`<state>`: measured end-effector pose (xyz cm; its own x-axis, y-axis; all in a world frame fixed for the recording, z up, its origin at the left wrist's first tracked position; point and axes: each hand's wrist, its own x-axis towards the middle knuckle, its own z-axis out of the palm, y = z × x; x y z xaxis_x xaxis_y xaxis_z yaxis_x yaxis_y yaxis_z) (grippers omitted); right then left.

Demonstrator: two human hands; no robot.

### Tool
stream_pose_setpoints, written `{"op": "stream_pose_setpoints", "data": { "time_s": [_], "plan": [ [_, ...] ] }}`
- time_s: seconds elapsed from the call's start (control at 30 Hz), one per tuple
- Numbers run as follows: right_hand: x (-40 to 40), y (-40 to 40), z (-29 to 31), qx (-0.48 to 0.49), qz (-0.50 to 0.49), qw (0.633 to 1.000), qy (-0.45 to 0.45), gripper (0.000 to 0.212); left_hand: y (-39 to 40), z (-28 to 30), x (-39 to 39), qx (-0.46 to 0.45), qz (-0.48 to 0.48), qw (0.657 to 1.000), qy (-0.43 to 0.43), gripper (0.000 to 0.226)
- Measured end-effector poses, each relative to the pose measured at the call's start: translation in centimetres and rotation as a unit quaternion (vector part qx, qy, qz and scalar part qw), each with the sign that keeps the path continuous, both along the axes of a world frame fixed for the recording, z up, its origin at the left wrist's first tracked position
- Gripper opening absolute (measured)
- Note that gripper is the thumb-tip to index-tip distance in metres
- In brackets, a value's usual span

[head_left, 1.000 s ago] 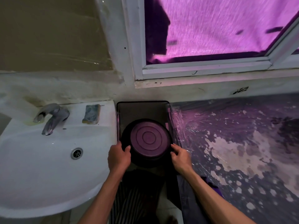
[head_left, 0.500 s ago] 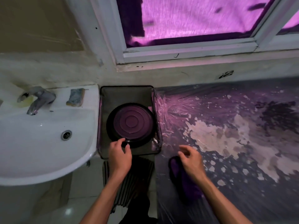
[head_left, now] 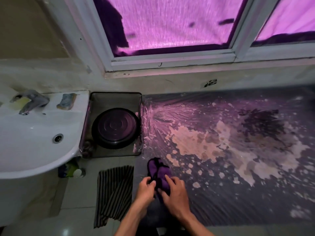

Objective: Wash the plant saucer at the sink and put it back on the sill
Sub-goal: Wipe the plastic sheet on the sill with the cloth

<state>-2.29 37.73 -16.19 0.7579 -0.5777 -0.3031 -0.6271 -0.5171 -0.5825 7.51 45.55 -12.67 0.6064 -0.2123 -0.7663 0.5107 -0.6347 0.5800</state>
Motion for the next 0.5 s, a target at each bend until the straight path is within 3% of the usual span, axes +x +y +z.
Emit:
{"op": "stream_pose_setpoints", "data": {
  "time_s": [0.1,0.17,0.23,0.37,0.5],
  "plan": [
    [0.3,-1.5,0.9,0.130,-0.080,0.986,-0.068,0.032,0.3,0.6,-0.1,-0.011,-0.001,1.000,0.010,0.027],
    [0.5,-2.3,1.7,0.227,-0.157,0.957,-0.090,0.014,0.4,0.7,-0.2,-0.017,-0.006,1.000,0.001,0.027],
    [0.5,-3.0,2.7,0.320,-0.250,0.907,-0.113,0.018,0.2,0.9,-0.3,-0.011,-0.004,1.000,-0.023,0.031],
    [-0.6,-3.2,5.0,0.524,-0.374,0.738,-0.203,0.038,-0.7,2.1,-1.3,-0.047,-0.003,0.999,0.002,0.039],
    [-2.5,-4.5,7.0,0.587,-0.386,0.667,-0.248,0.054,-2.9,3.5,-2.6,-0.163,0.038,0.977,0.130,0.037]
  ]
}}
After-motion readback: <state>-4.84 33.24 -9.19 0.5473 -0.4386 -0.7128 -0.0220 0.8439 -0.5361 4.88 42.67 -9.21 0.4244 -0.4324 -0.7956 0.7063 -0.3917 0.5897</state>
